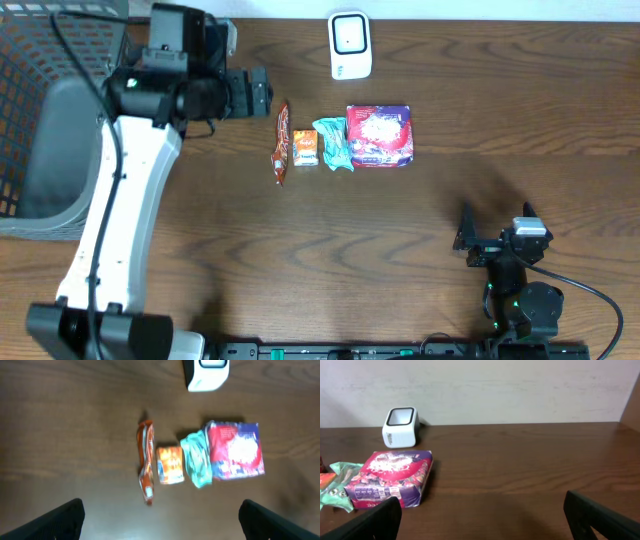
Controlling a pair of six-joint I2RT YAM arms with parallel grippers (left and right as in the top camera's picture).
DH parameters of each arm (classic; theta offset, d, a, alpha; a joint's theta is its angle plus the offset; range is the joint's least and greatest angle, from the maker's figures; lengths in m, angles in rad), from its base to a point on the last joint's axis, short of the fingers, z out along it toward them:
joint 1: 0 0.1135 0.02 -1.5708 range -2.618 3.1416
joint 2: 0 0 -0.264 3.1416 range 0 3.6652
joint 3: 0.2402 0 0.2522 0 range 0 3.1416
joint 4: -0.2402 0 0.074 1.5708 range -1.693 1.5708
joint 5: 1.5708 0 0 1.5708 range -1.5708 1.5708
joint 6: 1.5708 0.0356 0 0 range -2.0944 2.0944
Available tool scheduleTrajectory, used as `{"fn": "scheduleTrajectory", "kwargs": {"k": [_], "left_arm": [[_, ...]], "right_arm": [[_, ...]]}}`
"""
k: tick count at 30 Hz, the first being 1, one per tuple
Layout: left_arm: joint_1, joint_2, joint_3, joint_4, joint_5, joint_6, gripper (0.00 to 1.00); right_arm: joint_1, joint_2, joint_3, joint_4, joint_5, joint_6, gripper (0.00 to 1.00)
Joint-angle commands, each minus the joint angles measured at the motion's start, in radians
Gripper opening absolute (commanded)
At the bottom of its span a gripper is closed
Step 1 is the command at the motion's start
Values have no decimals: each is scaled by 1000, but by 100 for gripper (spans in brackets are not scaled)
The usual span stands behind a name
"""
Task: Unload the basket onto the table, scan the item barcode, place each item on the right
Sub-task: 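Hold the red bag at the scanner, release it left of the orange pack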
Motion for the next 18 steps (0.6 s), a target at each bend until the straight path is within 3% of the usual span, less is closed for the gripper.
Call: {"fn": "scheduleTrajectory", "kwargs": {"k": [1, 7, 18], "left_arm": [[0, -8, 4, -77, -10, -5, 99], [0, -6, -21, -205, -11, -5, 98], [0, -5, -82, -241, -123, -54, 98]], "right_arm": [[3, -2, -4, 0, 2, 14, 99], [3, -2, -5, 0, 2, 14, 99], [3, -2, -5, 0, 2, 14, 99]]}}
